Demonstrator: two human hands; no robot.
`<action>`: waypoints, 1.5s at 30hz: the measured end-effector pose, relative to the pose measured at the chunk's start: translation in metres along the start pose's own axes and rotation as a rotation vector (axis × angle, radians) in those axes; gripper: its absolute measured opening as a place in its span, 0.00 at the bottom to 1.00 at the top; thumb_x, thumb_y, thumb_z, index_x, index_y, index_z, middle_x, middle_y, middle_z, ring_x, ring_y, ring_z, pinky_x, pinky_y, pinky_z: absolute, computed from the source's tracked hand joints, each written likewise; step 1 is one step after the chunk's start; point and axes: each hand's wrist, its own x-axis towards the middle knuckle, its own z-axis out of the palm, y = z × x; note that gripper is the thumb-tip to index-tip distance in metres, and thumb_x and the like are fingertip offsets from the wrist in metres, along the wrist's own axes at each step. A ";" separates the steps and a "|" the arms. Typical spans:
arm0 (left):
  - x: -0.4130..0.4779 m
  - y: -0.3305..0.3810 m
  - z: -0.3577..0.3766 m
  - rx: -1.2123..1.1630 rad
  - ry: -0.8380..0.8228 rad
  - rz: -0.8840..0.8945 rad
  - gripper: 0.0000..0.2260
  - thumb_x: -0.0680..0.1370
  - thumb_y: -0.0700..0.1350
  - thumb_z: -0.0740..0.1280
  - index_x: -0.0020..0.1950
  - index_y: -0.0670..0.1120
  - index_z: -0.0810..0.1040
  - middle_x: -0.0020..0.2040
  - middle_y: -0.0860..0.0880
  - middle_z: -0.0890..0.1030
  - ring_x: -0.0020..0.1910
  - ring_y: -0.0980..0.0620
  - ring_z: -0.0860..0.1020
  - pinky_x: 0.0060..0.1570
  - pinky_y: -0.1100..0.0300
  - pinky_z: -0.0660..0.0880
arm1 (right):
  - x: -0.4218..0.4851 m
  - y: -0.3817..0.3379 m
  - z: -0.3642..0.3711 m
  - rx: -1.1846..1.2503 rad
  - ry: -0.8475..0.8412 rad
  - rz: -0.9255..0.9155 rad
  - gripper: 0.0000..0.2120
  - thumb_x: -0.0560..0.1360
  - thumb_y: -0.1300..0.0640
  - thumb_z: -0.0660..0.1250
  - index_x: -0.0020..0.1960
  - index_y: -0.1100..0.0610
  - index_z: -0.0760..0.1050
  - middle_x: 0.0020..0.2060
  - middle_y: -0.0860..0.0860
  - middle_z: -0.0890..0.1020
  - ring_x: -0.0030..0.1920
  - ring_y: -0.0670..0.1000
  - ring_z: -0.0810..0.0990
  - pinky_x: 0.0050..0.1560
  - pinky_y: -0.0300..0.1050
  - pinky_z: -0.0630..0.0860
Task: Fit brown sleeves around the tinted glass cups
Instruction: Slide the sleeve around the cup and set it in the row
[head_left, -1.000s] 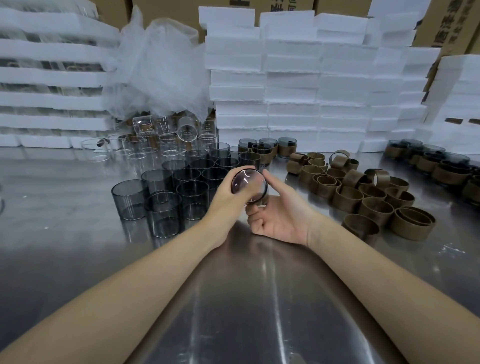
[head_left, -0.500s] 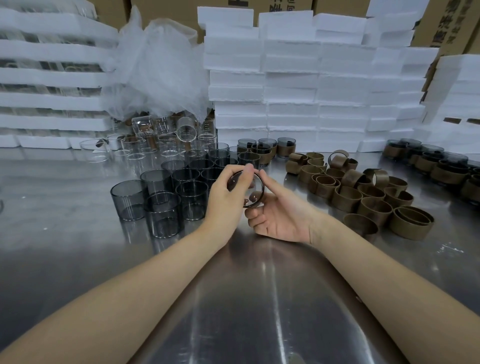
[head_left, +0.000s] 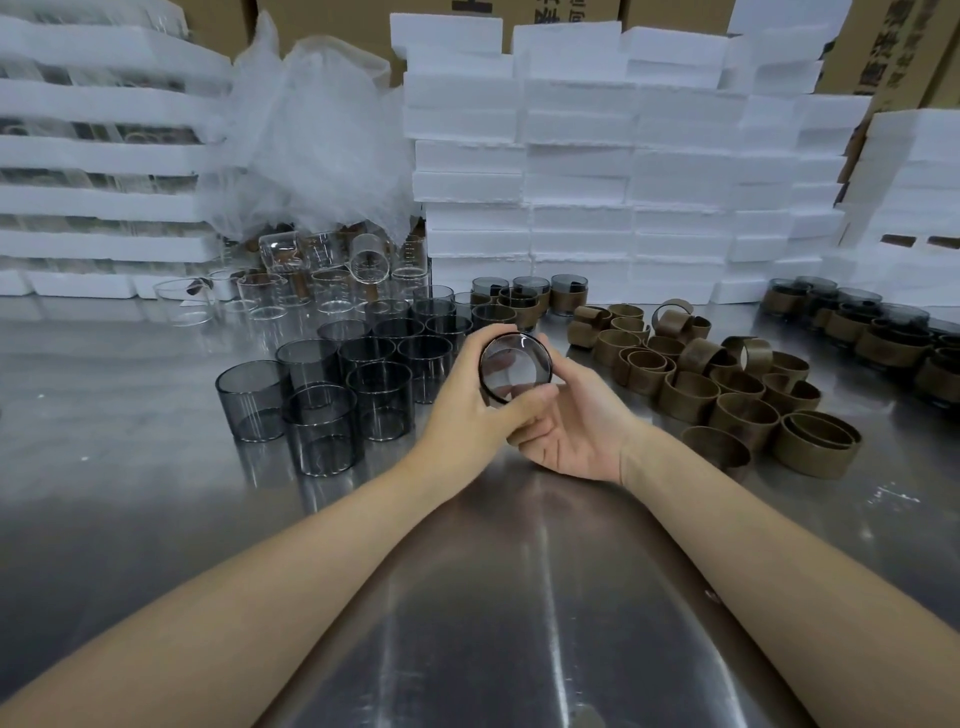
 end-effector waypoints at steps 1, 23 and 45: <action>0.000 0.000 -0.001 0.011 -0.001 0.004 0.24 0.73 0.42 0.75 0.61 0.62 0.70 0.60 0.54 0.78 0.63 0.58 0.75 0.55 0.72 0.71 | 0.001 0.000 0.000 -0.002 0.003 -0.002 0.28 0.76 0.35 0.60 0.46 0.60 0.80 0.30 0.48 0.72 0.25 0.45 0.70 0.24 0.33 0.65; 0.006 0.003 -0.008 -0.015 0.034 0.005 0.21 0.75 0.44 0.73 0.66 0.58 0.76 0.52 0.57 0.85 0.55 0.61 0.81 0.54 0.71 0.73 | 0.000 -0.002 0.003 -0.067 0.022 -0.012 0.26 0.75 0.34 0.59 0.42 0.57 0.76 0.26 0.50 0.68 0.24 0.46 0.65 0.21 0.36 0.64; 0.001 0.004 -0.007 0.124 0.287 0.138 0.18 0.82 0.31 0.54 0.66 0.41 0.77 0.68 0.50 0.75 0.68 0.61 0.71 0.70 0.66 0.65 | 0.013 0.014 0.010 -0.361 0.242 -0.400 0.21 0.72 0.60 0.73 0.56 0.55 0.64 0.38 0.52 0.79 0.31 0.48 0.75 0.31 0.37 0.73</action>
